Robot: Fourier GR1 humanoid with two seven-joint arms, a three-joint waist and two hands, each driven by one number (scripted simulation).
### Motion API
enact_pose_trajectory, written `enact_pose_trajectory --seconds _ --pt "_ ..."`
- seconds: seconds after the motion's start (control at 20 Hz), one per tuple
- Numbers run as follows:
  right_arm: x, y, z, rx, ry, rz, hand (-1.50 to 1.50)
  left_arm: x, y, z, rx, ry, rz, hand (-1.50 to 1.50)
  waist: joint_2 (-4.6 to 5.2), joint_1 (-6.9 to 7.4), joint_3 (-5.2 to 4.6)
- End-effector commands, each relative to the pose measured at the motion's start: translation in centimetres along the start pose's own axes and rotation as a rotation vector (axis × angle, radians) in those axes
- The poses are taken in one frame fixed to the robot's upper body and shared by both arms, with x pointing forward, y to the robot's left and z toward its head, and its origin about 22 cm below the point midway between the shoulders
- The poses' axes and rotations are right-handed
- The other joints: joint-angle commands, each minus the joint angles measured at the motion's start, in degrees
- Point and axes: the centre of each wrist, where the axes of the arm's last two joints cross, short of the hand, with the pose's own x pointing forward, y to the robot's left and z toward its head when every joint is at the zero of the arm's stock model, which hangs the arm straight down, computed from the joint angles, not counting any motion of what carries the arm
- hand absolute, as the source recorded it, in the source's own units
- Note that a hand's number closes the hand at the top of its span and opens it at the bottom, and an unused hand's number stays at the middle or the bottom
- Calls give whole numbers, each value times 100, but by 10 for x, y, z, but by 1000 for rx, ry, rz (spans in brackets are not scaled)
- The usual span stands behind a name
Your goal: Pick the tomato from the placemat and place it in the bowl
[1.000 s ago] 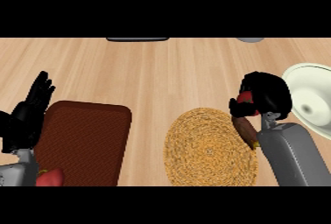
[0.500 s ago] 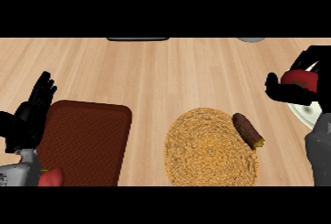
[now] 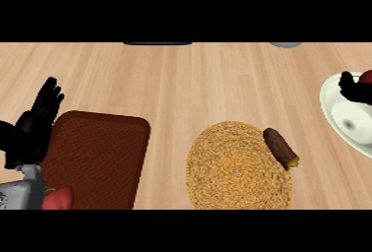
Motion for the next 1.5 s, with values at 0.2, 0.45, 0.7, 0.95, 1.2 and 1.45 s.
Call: enact_pose_trajectory --seconds 0.2,0.45,0.7,0.95,1.2,1.45 --pt "-76 18 -56 0 43 -58 150 -4 13 1 -7 -8 1 0 16 55 2" --pt "-110 45 -72 0 21 -35 150 -4 6 -18 -28 -24 4 0 36 53 3" --pt "-136 41 -84 164 194 232 150 7 -6 -3 -38 -30 17 0 67 206 -7" --pt "-176 48 -90 256 302 4 -150 10 -4 -3 -24 -15 8 0 50 157 13" --pt "-207 41 -83 283 163 -116 -150 -4 5 3 -12 -6 10 0 40 93 12" --pt "-198 39 -90 80 157 -540 -150 1 7 -3 -4 -11 -7 0 27 21 26"
